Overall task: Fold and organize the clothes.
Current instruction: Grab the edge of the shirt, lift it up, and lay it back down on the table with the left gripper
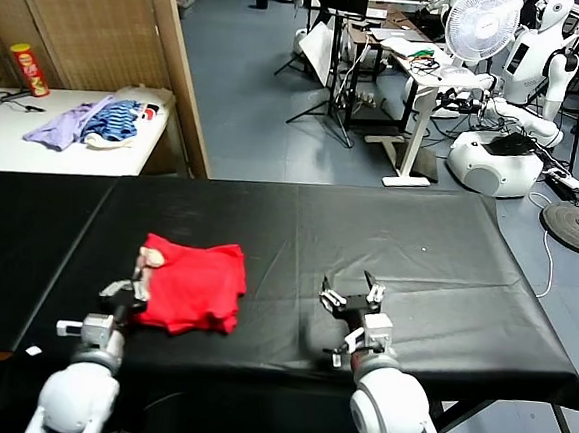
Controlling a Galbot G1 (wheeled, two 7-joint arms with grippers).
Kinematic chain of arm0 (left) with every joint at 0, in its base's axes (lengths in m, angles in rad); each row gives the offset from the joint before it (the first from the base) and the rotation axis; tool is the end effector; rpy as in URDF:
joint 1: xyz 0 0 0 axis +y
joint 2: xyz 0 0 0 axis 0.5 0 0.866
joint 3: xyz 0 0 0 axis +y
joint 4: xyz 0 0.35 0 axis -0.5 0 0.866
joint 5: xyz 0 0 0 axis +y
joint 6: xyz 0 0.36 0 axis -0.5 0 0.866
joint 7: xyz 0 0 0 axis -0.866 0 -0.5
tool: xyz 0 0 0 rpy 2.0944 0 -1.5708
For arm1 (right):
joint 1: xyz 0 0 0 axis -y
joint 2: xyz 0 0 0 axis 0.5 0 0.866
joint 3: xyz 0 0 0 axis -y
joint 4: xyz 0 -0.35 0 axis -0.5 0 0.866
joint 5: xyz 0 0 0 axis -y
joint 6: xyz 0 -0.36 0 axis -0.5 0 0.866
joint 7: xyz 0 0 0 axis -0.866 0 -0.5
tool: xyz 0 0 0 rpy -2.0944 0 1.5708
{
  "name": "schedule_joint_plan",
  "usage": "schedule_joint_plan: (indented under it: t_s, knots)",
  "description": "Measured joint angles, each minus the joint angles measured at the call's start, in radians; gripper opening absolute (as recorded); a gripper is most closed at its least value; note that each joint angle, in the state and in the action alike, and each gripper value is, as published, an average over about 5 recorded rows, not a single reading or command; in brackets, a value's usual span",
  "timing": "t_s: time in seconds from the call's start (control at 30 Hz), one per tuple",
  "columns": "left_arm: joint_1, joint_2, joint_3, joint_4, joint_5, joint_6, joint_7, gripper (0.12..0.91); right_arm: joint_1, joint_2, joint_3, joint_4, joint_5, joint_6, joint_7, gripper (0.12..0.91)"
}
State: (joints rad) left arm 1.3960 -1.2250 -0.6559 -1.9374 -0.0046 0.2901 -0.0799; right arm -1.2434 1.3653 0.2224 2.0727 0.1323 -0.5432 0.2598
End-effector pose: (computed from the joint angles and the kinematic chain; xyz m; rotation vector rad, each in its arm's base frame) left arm 0.2472 0.1166 -0.2951 0.1934 -2.8542 -0.5394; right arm 0.2581 0.0556 -0.2473 0.1580 -2.8562 0.1389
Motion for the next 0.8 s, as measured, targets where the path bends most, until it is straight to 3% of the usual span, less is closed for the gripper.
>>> schedule_joint_plan:
  t_s: [0.27, 0.4, 0.57, 0.7, 0.8]
  knots:
    - [0.039, 0.205, -0.104, -0.064, 0.152, 0.062, 0.003, 0.148, 0.006, 0.001, -0.002, 0.001, 0.007, -0.004, 0.0, 0.798]
    - [0.053, 0.247, -0.112, -0.133, 0.157, 0.108, -0.007, 0.148, 0.003, 0.004, -0.003, 0.0, 0.007, -0.004, 0.0, 0.798]
    - [0.048, 0.212, -0.029, -0.215, 0.008, 0.129, -0.036, 0.148, -0.014, 0.002, 0.004, 0.004, 0.004, -0.003, -0.003, 0.798]
    - [0.025, 0.131, 0.104, -0.223, -0.14, 0.107, -0.049, 0.148, -0.025, 0.0, 0.01, 0.005, 0.003, 0.002, -0.014, 0.798]
    - [0.002, 0.049, 0.199, -0.197, -0.168, 0.079, -0.038, 0.154, -0.029, -0.002, 0.008, 0.007, 0.011, 0.008, -0.034, 0.798]
